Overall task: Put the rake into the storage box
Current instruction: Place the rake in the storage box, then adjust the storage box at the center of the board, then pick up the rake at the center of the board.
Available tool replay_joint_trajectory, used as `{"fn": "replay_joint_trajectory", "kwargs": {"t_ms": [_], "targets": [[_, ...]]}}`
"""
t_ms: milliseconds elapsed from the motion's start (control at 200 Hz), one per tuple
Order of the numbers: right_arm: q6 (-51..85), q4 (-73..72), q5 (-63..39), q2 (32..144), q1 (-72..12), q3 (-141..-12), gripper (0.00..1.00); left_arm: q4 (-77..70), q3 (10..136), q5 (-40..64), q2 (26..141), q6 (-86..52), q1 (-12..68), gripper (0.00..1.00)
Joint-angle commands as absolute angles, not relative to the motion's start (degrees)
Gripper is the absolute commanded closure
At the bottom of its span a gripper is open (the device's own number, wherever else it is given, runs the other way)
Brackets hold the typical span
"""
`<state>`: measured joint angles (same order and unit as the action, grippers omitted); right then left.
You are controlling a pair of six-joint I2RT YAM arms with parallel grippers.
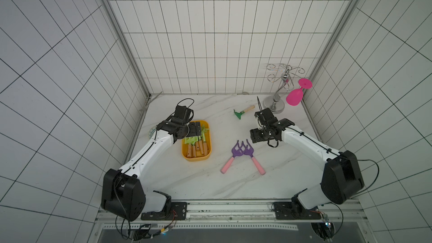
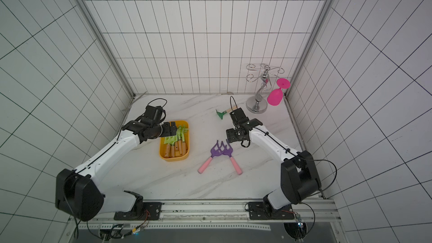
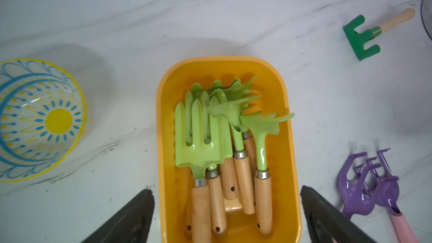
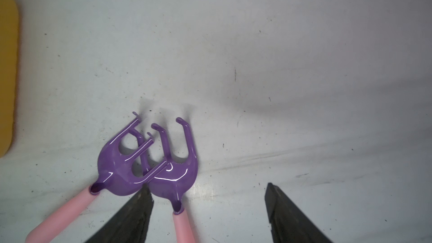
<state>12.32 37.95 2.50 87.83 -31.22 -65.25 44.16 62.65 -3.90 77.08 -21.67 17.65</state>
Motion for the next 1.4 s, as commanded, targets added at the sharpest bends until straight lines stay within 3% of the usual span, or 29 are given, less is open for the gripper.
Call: {"fn": "replay_joint_trajectory", "kwargs": {"t_ms": [0, 160, 410, 475, 635, 750, 929, 1144, 1259, 1399], "targets": [[12.84, 41.47, 1.98, 92.36, -29.01, -70.11, 0.22, 45.66, 60.03, -10.21, 79.07, -22.1, 16.14, 0.01], [13.0, 48.53, 1.55, 98.01, -28.95, -75.21, 0.24, 50.99, 63.1, -9.32, 87.38, -22.29, 14.93, 0.05], [17.8, 51.24, -6.04, 93.3, -29.65, -66.37, 0.28, 48.57, 63.37, -4.58, 92.72, -21.51, 13.54, 0.17], [18.95, 52.14, -6.76, 92.75, -30.6, -65.02, 0.29, 48.06, 64.01, -3.18, 93.37, -21.31, 13.27, 0.27], [20.4, 53.61, -3.45, 92.02, -34.56, -62.9, 0.29, 46.18, 66.05, -0.61, 96.3, -21.79, 13.18, 0.66], [21.09, 53.31, -2.33, 92.65, -35.97, -61.03, 0.29, 47.79, 69.93, -0.14, 100.17, -21.95, 13.18, 0.76], [21.9, 53.21, -1.14, 93.91, -37.88, -59.14, 0.31, 47.34, 72.41, 0.34, 101.78, -22.93, 13.18, 0.8], [23.27, 52.37, 0.52, 96.75, -37.87, -58.07, 0.38, 47.25, 75.08, 0.33, 102.56, -23.45, 13.1, 0.78], [23.38, 52.58, -0.07, 98.5, -37.89, -58.44, 0.43, 47.16, 74.44, 1.23, 100.39, -23.64, 13.14, 0.68], [23.06, 52.46, -0.99, 99.57, -38.56, -58.75, 0.46, 46.22, 71.75, 1.17, 94.93, -24.25, 13.18, 0.46]]}}
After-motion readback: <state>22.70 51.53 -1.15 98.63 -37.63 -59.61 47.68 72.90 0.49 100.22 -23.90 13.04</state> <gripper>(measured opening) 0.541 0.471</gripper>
